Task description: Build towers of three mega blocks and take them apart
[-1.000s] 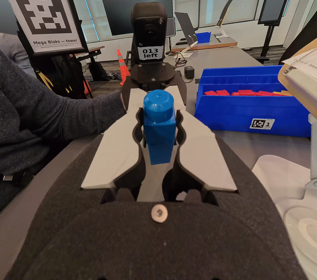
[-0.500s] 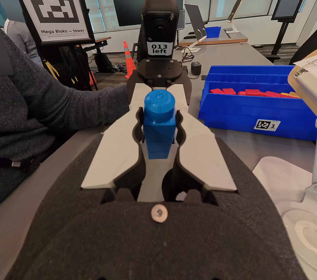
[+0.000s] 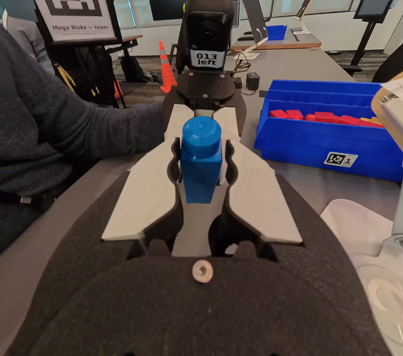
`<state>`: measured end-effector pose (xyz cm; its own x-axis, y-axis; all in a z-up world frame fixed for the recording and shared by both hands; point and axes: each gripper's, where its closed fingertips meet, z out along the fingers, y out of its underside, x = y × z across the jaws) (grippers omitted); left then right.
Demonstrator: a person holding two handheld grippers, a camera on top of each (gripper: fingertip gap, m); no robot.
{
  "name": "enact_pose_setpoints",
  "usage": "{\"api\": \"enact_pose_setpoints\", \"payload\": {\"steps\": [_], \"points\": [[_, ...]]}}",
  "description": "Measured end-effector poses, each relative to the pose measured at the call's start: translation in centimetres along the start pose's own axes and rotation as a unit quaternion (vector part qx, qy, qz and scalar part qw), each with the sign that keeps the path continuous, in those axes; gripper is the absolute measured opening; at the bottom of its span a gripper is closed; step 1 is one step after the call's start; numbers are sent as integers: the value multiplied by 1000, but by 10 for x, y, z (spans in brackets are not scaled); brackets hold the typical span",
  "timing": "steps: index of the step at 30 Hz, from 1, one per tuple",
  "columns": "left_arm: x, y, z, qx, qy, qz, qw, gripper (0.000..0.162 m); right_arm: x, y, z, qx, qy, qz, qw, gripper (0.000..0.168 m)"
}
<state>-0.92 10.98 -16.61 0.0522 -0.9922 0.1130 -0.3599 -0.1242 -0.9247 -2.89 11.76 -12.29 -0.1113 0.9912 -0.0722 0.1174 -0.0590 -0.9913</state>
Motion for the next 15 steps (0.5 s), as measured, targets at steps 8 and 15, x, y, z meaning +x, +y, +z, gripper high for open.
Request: {"api": "enact_pose_setpoints", "payload": {"steps": [8,15], "points": [[11,-11,9,15,30,-12,999,42,-8,-13,-4,-46,18,-17,999,34],[5,-29,-8,69,9,-10,998,38,6,-79,-125,-20,207,-32,978,34]]}}
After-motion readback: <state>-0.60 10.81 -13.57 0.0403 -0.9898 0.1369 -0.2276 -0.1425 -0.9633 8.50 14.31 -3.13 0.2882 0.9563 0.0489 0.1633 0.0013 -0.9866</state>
